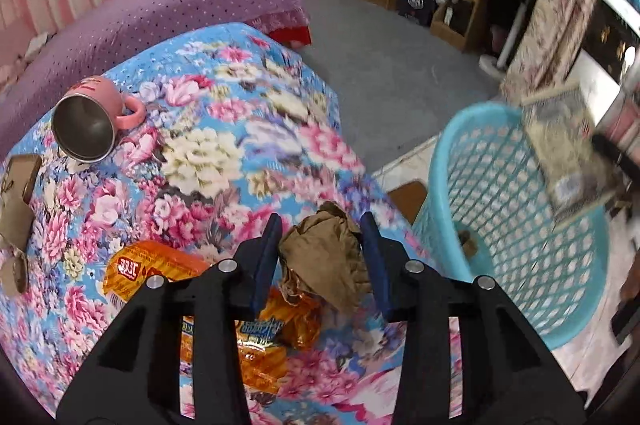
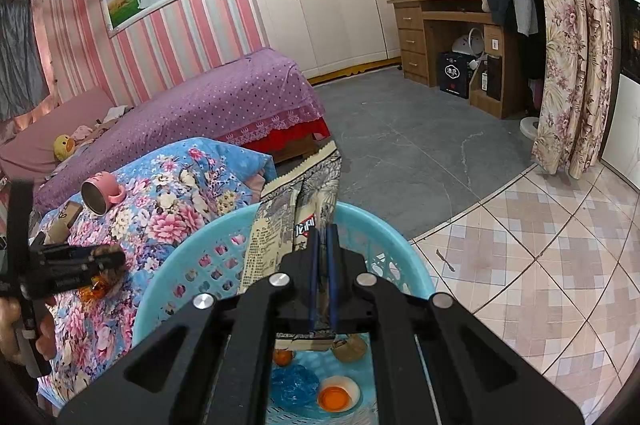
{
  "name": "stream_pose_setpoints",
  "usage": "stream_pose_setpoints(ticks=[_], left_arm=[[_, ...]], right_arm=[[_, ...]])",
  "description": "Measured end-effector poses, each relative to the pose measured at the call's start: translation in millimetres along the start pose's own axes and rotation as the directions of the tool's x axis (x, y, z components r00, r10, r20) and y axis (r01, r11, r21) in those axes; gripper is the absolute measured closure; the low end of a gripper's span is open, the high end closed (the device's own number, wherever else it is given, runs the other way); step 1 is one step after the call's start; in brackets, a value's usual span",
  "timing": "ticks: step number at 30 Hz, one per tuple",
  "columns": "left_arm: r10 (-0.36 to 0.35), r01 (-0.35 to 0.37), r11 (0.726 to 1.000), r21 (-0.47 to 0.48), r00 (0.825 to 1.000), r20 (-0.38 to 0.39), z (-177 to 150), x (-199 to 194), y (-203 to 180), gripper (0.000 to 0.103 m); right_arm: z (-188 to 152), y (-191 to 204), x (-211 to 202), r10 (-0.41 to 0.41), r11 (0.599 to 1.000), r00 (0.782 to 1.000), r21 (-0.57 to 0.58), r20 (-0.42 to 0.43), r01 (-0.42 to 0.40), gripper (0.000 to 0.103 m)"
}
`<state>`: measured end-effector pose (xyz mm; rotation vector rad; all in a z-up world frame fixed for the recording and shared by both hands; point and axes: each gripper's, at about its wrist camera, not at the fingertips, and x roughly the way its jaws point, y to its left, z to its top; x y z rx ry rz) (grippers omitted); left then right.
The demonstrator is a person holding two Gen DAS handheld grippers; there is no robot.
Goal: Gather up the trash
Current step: 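Carry the brown paper to the basket with the left tool while the right tool holds the wrapper above it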
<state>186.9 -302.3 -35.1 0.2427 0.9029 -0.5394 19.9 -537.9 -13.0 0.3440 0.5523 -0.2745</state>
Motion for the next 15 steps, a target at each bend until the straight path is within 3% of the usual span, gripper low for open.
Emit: stream_pose_setpoints(ticks=[9, 15], left_arm=[[-0.023, 0.031, 0.998, -0.052, 0.99, 0.142, 18, -46, -14, 0.062], [-0.058, 0.065, 0.997, -0.035, 0.984, 0.171, 21, -62, -33, 0.062]], right_arm=[[0, -6, -3, -0.002, 1.0, 1.0, 0.016, 0.006, 0.002, 0.099], [0, -11, -5, -0.003, 1.0, 1.0, 0.026, 0.014, 0.003, 0.099]])
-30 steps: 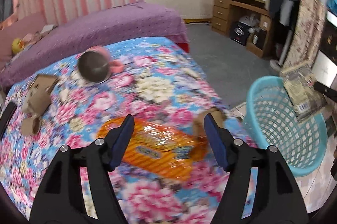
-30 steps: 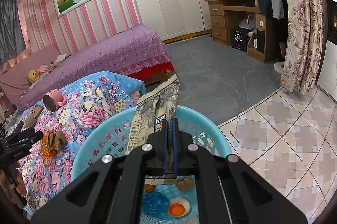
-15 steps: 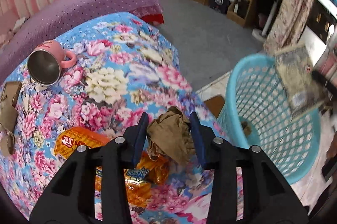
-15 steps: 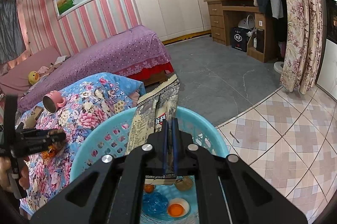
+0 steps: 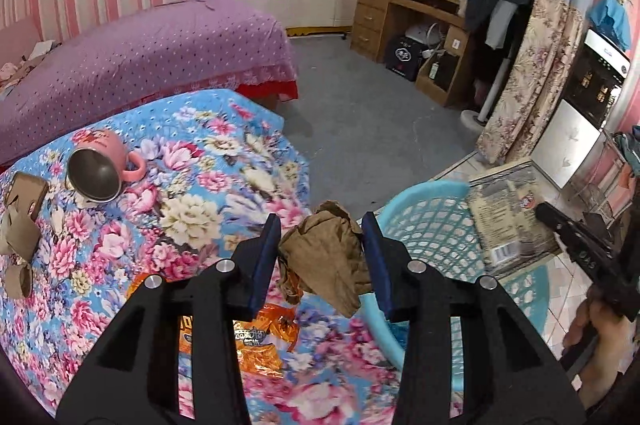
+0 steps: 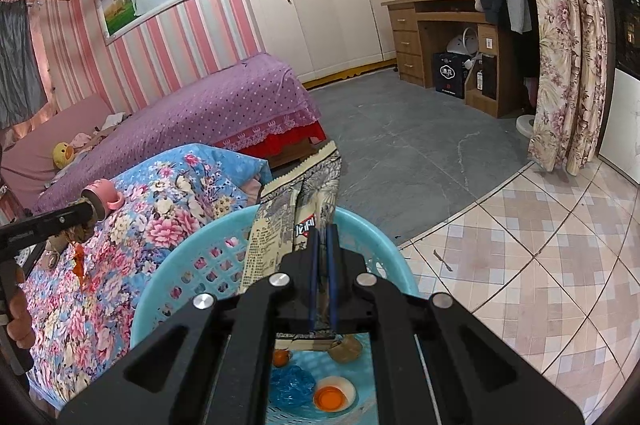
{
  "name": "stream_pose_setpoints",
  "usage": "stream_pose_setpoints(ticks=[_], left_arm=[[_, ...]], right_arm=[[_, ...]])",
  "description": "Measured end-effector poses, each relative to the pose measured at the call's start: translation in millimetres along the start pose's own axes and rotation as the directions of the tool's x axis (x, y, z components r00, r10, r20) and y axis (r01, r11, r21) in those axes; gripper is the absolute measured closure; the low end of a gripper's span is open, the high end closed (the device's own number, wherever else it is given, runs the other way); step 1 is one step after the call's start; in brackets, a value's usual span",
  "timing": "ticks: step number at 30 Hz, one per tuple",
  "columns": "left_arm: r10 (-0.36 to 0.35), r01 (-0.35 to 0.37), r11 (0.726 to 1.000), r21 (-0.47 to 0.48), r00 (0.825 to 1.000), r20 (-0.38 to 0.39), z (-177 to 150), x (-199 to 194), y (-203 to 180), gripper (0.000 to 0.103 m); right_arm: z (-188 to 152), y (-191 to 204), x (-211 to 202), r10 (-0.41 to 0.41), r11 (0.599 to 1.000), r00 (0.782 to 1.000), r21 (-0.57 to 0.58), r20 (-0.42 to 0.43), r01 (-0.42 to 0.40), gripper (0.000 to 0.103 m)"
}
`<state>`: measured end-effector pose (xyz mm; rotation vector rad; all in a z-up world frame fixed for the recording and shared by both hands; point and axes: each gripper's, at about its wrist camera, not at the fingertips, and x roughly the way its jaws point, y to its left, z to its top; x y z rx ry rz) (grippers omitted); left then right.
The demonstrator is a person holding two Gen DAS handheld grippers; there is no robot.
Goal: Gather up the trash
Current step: 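Carry the brown paper to the basket with the left tool while the right tool holds the wrapper above it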
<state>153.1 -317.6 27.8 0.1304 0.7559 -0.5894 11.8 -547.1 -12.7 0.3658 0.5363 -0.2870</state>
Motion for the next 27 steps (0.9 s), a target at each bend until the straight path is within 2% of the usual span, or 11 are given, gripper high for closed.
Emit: stream_pose_setpoints(ticks=[3, 10, 16, 23, 24, 25, 27], left_arm=[[-0.014, 0.014, 1.0, -0.005, 1.0, 0.015, 0, -7, -6, 0.062], [-0.121, 0.12, 0.992, -0.042, 0.993, -0.01, 0, -10, -24, 0.062], [-0.105, 0.106, 0.993, 0.058, 0.994, -0.028, -17, 9, -65, 0.062], [-0.113, 0.118, 0.987, 0.107, 0.992, -0.055, -33, 37, -87, 0.062], [-0.11, 0.116, 0.987, 0.11, 0.992, -0.056, -34, 39, -88, 0.057], [-0.105, 0.111, 0.987, 0.115, 0.993, -0.056, -35, 41, -88, 0.048], [-0.094, 0.098, 0.988, 0.116, 0.995, -0.04, -36, 40, -85, 0.04]], right_arm=[[0, -3, -1, -0.004, 1.0, 1.0, 0.006, 0.003, 0.003, 0.098], [-1, -8, -3, -0.007, 1.0, 1.0, 0.02, 0.009, 0.007, 0.099], [-3, -15, -3, -0.024, 1.0, 1.0, 0.021, 0.004, 0.024, 0.099], [-7, -34, -4, -0.045, 0.998, 0.999, 0.043, -0.015, 0.046, 0.099], [-7, -35, -4, -0.047, 0.998, 0.999, 0.041, -0.016, 0.048, 0.099], [-7, -35, -4, -0.047, 0.998, 0.999, 0.04, -0.017, 0.048, 0.099], [-7, -35, -3, -0.041, 0.998, 0.999, 0.037, -0.019, 0.042, 0.099]])
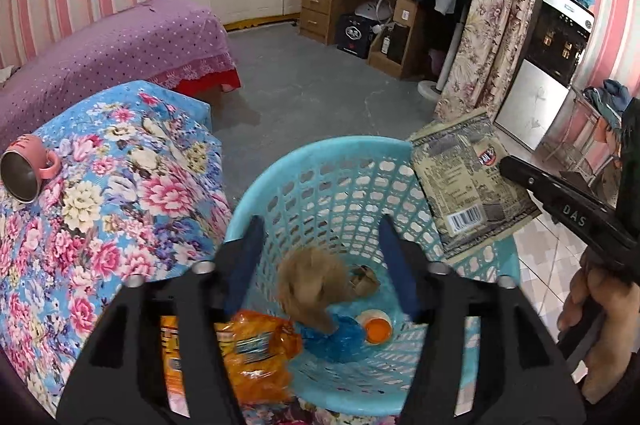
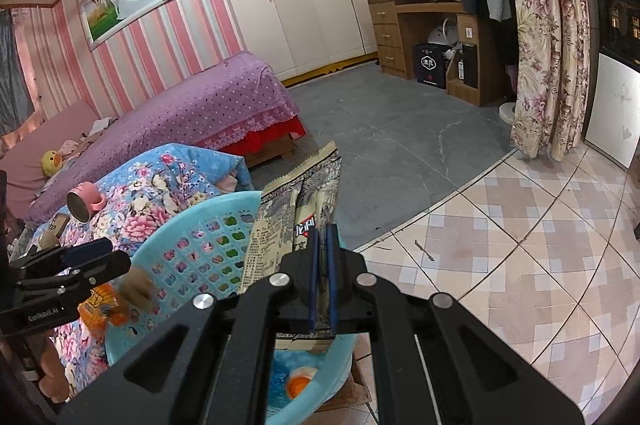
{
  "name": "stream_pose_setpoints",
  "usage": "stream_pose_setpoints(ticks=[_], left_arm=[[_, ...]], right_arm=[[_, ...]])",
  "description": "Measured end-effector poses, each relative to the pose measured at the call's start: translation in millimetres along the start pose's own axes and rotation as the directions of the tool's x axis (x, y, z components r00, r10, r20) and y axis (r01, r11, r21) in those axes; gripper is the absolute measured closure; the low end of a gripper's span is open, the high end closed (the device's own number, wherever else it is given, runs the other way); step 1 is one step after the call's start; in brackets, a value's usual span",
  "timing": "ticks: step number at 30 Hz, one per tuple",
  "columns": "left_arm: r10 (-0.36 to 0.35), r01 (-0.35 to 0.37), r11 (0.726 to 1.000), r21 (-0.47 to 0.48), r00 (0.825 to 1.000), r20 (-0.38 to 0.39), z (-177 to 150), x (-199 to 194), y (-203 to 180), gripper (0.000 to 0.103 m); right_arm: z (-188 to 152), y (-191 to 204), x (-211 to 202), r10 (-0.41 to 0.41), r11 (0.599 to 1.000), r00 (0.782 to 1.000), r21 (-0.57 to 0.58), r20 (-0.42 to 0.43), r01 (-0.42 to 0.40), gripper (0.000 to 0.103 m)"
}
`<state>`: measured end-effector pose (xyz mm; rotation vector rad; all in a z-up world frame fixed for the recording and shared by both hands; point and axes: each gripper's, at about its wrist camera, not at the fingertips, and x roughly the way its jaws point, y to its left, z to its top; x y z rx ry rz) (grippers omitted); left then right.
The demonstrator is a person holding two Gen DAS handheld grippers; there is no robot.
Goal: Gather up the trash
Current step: 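Carry the brown paper to the basket with the left tool while the right tool holds the wrapper above it, then open the right tool to drop the printed wrapper into the basket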
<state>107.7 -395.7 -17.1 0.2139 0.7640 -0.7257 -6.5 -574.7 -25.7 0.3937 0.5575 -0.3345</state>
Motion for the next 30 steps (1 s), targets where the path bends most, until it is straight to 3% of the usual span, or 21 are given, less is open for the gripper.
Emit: stream_pose_setpoints(ticks=[16, 20, 21, 22, 23, 30], left_arm=[[0.117, -0.112, 0.992, -0.064, 0.991, 0.071, -10, -36, 56, 0.04], [0.153, -0.146, 0.986, -0.085, 0.984, 0.088, -15, -53, 77, 0.033], [0.163, -0.155, 0.984, -0.092, 0.982, 0.092, -17, -58, 84, 0.032], [0.173, -0.163, 0.982, -0.099, 0.98, 0.097, -18, -63, 90, 0.031], [0.18, -0.169, 0.98, -0.104, 0.979, 0.1, -19, -66, 94, 0.029], [0.25, -0.231, 0.96, -0.161, 0.962, 0.111, -37, -99, 141, 0.02]], right_arm=[[-4, 25, 7, 0.031, 0.997, 0.999, -0.072, -0.041, -0.034, 0.095], [-8, 35, 14, -0.02, 0.995, 0.997, -0.094, -0.071, 0.013, 0.094], [-8, 36, 15, -0.031, 0.995, 0.997, -0.094, -0.075, 0.024, 0.076], [-9, 38, 16, -0.045, 0.995, 0.996, -0.092, -0.074, 0.038, 0.044], [-9, 40, 14, -0.058, 0.994, 0.996, -0.091, -0.062, 0.052, 0.032], [-10, 77, 11, -0.057, 0.99, 0.998, -0.132, -0.028, 0.053, 0.022]])
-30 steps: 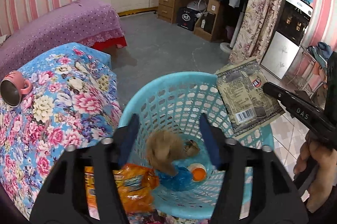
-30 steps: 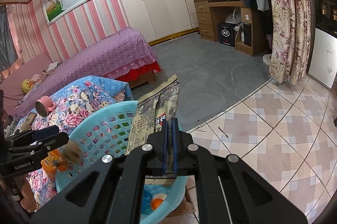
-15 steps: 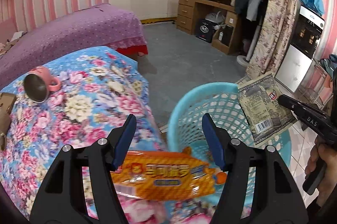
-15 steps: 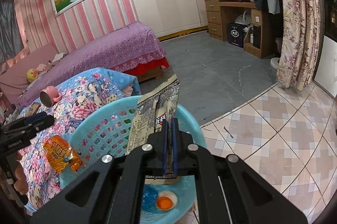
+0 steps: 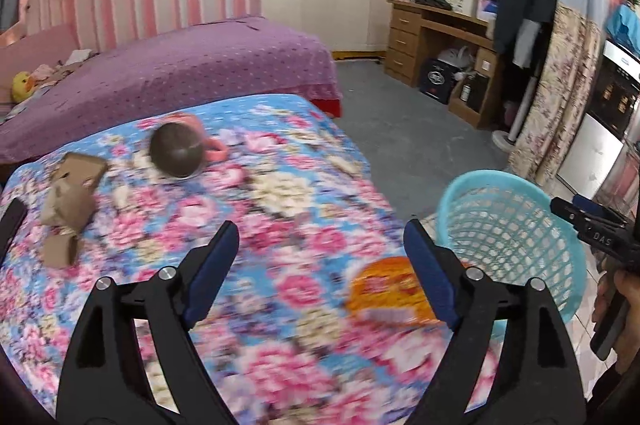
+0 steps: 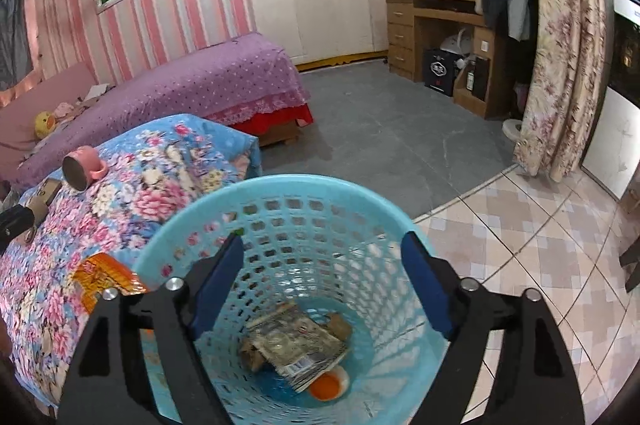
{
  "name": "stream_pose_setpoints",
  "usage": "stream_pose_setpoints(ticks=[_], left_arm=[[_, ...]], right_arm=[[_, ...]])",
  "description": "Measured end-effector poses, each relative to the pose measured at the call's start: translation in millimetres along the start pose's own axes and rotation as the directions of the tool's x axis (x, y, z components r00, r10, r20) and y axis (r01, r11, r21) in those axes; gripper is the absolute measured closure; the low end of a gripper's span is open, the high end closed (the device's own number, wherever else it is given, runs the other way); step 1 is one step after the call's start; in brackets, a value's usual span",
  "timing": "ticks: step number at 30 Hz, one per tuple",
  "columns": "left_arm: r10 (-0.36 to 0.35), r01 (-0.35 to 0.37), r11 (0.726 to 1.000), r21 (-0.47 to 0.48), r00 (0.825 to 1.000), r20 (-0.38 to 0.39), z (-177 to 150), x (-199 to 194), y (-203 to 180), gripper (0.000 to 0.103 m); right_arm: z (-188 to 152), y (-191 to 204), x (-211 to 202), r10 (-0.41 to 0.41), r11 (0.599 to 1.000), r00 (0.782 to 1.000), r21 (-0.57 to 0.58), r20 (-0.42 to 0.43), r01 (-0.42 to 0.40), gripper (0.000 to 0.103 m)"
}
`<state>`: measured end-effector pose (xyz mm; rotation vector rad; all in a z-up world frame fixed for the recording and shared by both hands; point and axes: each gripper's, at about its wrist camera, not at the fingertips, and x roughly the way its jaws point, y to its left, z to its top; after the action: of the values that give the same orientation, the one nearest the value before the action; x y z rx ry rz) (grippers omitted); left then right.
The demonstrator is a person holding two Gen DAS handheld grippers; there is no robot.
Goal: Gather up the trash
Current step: 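Open the right tool to drop the printed wrapper into the basket, then grasp the orange snack bag on the quilt with the right tool, then grasp the cardboard tube with the left tool while the right tool lifts the orange bag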
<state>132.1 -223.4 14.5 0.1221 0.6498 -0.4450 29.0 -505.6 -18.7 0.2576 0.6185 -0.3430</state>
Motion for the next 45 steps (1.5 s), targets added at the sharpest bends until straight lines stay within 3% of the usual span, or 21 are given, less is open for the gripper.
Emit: stream_pose_setpoints(ticks=[9, 13, 23, 30, 40, 41, 42, 45], left_arm=[[0.127, -0.126, 0.989, -0.075, 0.992, 0.007, -16, -30, 93, 0.012], [0.214, -0.212, 0.97, -0.118, 0.977, 0.007, -28, -41, 145, 0.01], [0.254, -0.263, 0.927, -0.269, 0.965, -0.068, -58, -31, 240, 0.009], [0.266, -0.297, 0.911, -0.287, 0.953, -0.142, -63, -1, 270, 0.009], [0.249, -0.294, 0.914, -0.281, 0.951, -0.184, -53, 38, 278, 0.01], [0.247, -0.293, 0.912, -0.286, 0.951, -0.187, -53, 40, 279, 0.01], [0.239, -0.286, 0.913, -0.291, 0.953, -0.184, -53, 39, 280, 0.018], [0.196, -0.244, 0.924, -0.295, 0.963, -0.183, -54, 40, 280, 0.05]], right_arm=[[6, 68, -3, 0.04, 0.996, 0.999, -0.08, 0.026, -0.038, 0.021], [5, 103, -5, 0.057, 0.99, 0.998, -0.131, 0.034, -0.052, 0.021], [-1, 156, 7, 0.047, 0.979, 0.999, -0.2, 0.001, -0.045, 0.021], [-1, 163, 23, 0.052, 0.988, 0.998, -0.146, -0.02, -0.055, 0.021], [-3, 181, 33, 0.048, 0.978, 0.998, -0.201, -0.036, -0.054, 0.021], [-4, 182, 33, 0.049, 0.977, 0.998, -0.206, -0.039, -0.056, 0.021], [-4, 182, 33, 0.049, 0.976, 0.998, -0.21, -0.04, -0.056, 0.021], [-5, 181, 32, 0.054, 0.974, 0.998, -0.217, -0.039, -0.062, 0.021]])
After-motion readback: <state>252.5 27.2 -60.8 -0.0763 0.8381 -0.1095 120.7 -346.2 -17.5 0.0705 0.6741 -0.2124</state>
